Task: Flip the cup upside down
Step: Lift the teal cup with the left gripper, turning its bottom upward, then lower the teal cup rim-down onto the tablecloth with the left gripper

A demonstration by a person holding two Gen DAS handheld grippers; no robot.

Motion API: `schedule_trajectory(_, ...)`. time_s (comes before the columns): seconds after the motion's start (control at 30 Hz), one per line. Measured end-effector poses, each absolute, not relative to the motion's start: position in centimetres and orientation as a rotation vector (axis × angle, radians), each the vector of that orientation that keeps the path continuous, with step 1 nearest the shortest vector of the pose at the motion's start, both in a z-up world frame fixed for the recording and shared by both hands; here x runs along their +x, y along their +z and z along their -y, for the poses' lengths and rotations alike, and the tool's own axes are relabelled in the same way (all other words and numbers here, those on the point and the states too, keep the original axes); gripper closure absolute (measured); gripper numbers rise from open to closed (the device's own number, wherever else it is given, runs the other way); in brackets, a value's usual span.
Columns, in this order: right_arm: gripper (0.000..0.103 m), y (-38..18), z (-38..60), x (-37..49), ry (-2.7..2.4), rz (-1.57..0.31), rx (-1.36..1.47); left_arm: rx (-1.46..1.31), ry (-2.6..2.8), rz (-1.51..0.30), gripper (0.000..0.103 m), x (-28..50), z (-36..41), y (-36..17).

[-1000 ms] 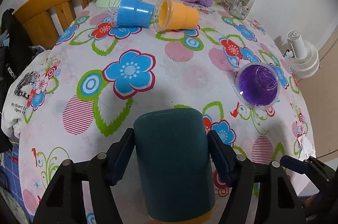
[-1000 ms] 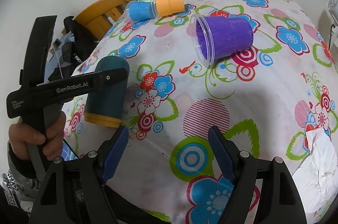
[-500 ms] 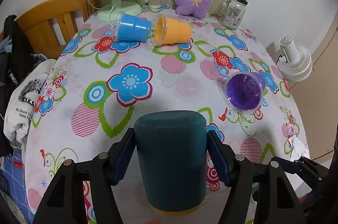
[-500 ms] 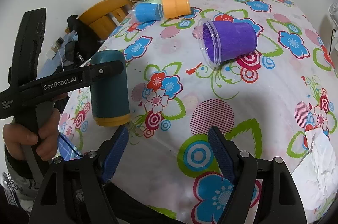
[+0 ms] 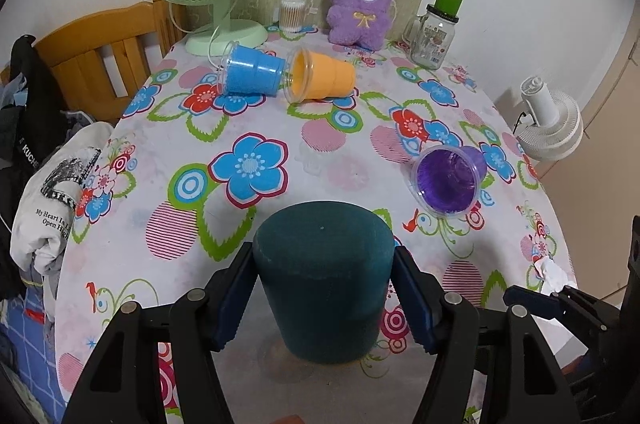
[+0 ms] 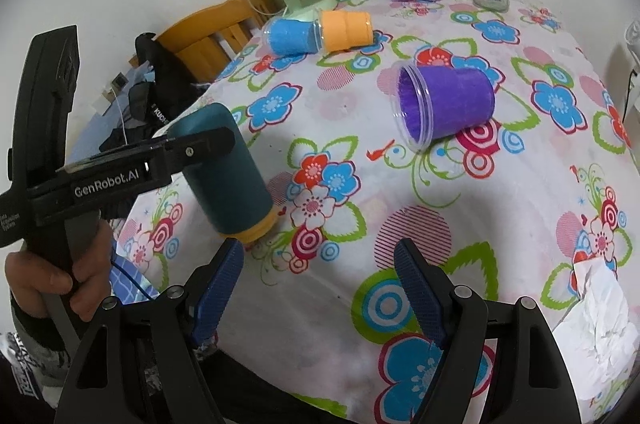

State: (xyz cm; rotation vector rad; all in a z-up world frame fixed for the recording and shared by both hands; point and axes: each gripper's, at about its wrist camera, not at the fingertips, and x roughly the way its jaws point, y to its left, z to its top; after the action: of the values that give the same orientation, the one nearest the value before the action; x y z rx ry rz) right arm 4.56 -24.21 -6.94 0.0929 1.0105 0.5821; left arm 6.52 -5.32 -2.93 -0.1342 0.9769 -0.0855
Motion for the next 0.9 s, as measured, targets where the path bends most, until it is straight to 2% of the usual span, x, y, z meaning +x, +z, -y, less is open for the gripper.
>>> schedule_trajectory(0.9,0.023,-4.9,22.5,4.9,0.573,-0.947,0.044,-0.118,-0.059,-0.849,0.035,3.2,4.6,1.4)
